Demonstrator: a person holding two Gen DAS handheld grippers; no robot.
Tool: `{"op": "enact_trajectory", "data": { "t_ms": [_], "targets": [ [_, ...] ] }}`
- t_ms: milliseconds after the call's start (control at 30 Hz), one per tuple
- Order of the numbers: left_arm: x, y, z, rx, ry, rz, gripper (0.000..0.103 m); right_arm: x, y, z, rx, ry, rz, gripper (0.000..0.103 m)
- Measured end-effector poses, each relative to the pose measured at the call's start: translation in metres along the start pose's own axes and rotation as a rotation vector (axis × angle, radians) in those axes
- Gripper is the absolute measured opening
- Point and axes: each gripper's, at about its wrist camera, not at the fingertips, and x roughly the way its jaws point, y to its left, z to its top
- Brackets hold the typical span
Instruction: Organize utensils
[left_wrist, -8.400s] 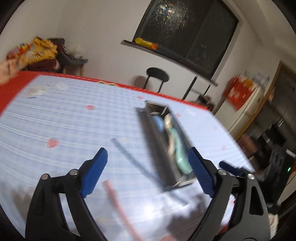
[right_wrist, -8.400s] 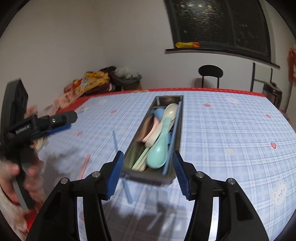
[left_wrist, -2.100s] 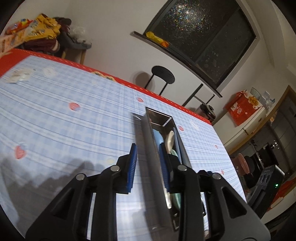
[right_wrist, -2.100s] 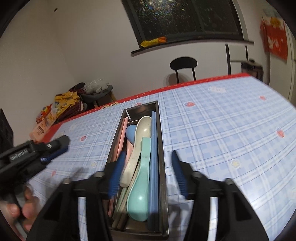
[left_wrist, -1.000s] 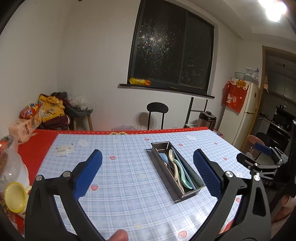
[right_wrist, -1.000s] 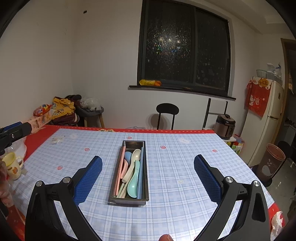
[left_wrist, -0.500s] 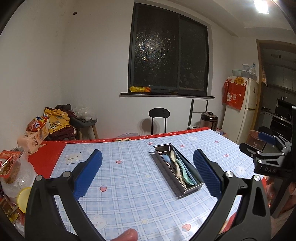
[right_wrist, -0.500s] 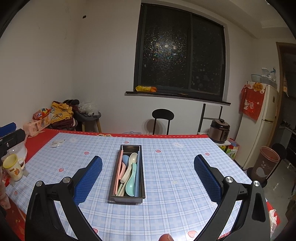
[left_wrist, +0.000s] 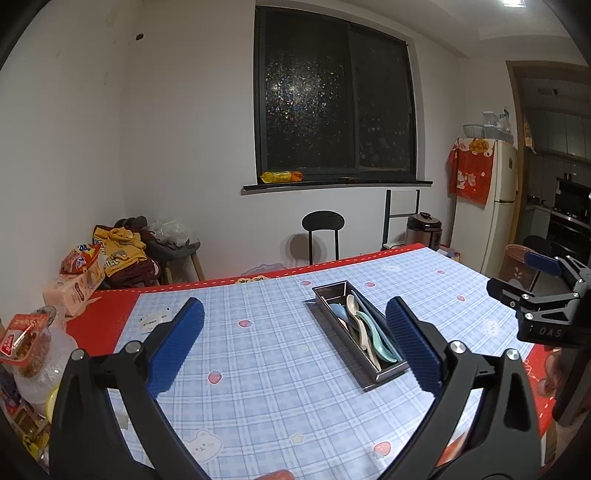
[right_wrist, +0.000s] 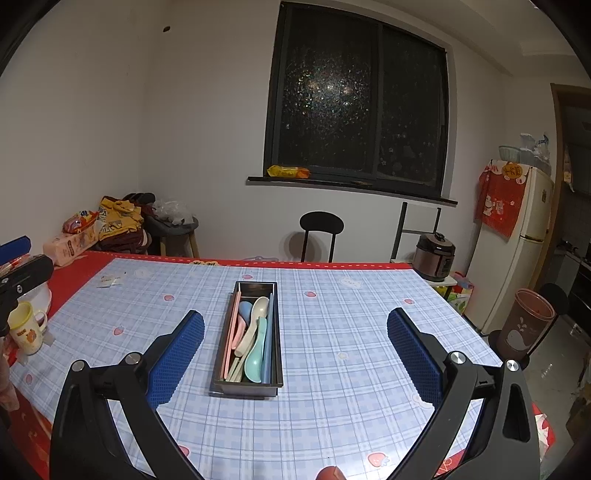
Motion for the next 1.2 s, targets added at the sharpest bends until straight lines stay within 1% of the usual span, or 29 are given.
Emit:
{"op": "enact_trajectory", "data": {
  "t_ms": [133,433,600,1200],
  "targets": [
    [0.0,-0.003,0.0,0.024,0.002,0.018,0.097,0.001,0.0,-0.002,-0.01,0.011,0.016,0.097],
    [0.004,-0.006,0.0,0.051,0.014,0.029,0.097,0.004,-0.002,-0.005,-0.023,0.022,-0.011,0.097],
    [0.006,-0.011,-0.001,0.071,0.019,0.031,0.097,0.004,-0.003,-0.004,-0.025,0.022,-0.011,0.097],
    [0.008,-0.014,-0.003,0.083,0.033,0.031,0.097,0.004,-0.008,-0.006,-0.021,0.024,-0.032,0.097]
  ]
}}
